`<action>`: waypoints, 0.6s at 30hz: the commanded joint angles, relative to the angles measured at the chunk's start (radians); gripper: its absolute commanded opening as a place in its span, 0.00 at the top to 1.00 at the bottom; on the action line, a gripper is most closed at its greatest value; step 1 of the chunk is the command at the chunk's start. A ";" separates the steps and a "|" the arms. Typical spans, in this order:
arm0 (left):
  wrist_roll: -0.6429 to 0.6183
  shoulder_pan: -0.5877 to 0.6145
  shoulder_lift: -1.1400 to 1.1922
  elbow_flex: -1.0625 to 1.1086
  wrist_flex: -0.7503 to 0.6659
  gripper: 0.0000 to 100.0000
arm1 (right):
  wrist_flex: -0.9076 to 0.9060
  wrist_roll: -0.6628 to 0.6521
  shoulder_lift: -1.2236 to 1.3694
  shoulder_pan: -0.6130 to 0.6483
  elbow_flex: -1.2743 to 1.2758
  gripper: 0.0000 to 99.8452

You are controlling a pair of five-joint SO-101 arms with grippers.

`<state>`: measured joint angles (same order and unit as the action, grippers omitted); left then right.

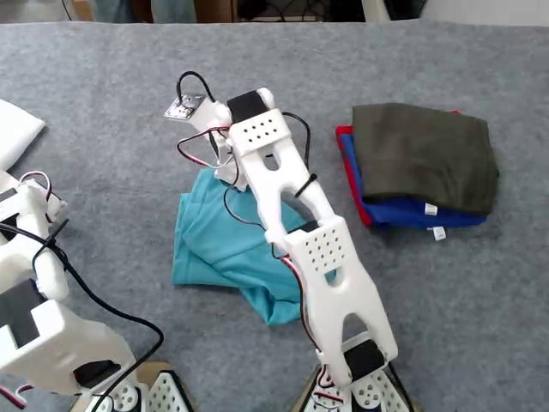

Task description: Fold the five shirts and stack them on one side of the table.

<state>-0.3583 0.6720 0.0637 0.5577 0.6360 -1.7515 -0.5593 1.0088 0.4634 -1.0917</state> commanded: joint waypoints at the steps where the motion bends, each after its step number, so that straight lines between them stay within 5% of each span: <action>1: -0.003 0.002 -0.005 -0.054 0.006 0.95 | -0.009 0.015 -0.058 -0.015 -0.059 0.98; 18: -0.003 0.002 -0.008 -0.054 0.008 0.95 | 0.000 0.034 -0.506 -0.018 -0.107 0.99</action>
<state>-0.3583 0.6720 0.0637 0.5577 0.6360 -1.7576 -0.5317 0.6329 0.4618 -1.1116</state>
